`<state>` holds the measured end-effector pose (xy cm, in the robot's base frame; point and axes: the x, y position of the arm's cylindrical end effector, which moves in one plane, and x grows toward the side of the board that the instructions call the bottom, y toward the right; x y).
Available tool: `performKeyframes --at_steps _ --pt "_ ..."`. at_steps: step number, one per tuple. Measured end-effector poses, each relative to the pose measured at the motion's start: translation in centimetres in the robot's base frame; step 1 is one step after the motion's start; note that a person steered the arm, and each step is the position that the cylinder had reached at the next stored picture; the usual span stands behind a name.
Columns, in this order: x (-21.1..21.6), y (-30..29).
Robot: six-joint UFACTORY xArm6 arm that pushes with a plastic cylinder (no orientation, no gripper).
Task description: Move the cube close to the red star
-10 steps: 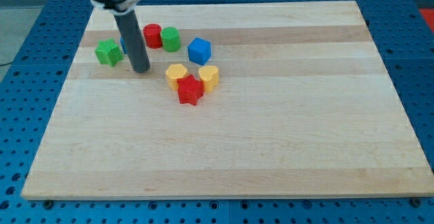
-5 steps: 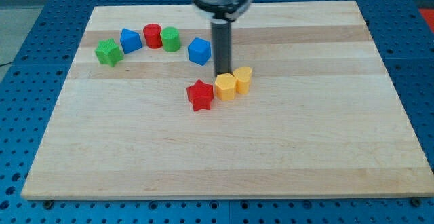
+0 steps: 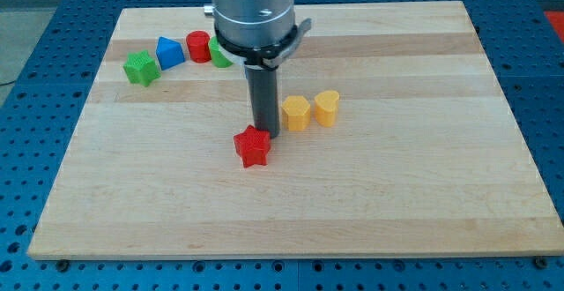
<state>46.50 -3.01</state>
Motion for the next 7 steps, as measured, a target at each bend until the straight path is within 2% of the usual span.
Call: performKeyframes --at_steps 2,3,4,5,6,7 --pt "-3.0 5.6" --pt "-3.1 5.0" --pt "-3.6 0.8" --pt "-7.2 -0.2" --pt "-8.7 -0.1" --pt "-7.9 4.0"
